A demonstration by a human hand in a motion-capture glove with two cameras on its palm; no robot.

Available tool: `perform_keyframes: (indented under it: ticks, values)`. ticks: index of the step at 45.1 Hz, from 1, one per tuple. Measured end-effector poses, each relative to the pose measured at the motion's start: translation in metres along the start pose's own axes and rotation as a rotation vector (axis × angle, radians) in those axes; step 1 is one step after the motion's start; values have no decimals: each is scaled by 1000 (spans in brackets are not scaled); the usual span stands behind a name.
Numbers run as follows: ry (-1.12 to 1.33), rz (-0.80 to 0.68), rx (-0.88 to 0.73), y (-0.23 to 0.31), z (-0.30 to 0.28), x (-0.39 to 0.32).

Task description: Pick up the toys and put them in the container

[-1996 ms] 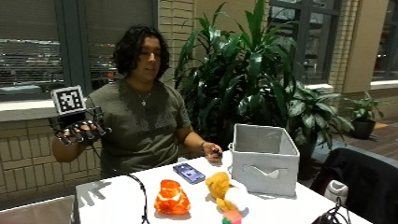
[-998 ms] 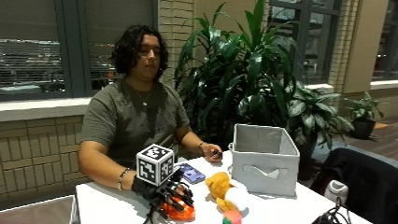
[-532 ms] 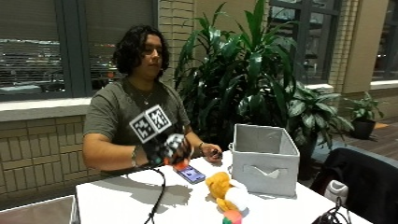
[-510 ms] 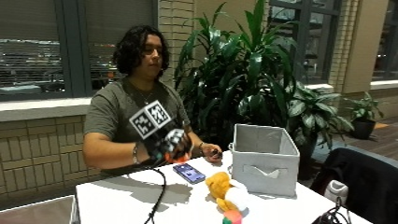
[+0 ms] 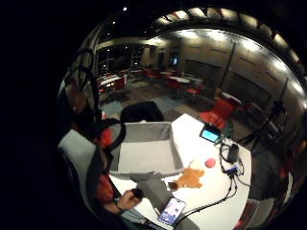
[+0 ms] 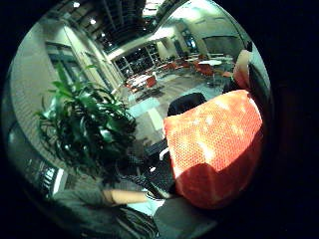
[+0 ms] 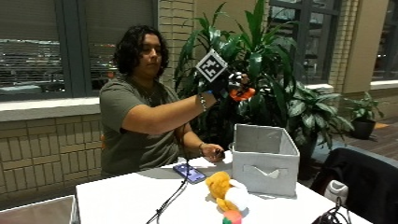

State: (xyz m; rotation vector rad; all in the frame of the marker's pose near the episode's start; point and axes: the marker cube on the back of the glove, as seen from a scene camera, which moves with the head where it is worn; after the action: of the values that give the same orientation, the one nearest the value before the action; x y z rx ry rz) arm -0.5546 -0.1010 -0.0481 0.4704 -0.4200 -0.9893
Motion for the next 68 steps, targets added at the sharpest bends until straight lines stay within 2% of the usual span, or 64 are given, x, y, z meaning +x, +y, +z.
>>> perform_keyframes:
  ticks: [2, 5, 7, 12, 15, 19, 26, 34, 41, 48, 55, 62, 68]
  values:
    - [35, -37, -35, -3, 17, -4]
    - [68, 84, -102, -9, 38, -4]
    - [119, 109, -173, -7, 51, 5]
    - [147, 1, -296, 14, 58, 34]
    - [73, 88, -278, 22, 47, 49]
    - [140, 142, -282, 40, 31, 90]
    - [215, 332, -426, 96, 18, 200]
    - [220, 592, -547, 176, 49, 303]
    - [274, 714, -643, 228, 100, 350]
    - [391, 715, -636, 243, 139, 362]
    - [525, 620, -527, 241, 139, 360]
    - [549, 534, -409, 229, 94, 339]
    - [470, 430, -265, 195, 18, 277]
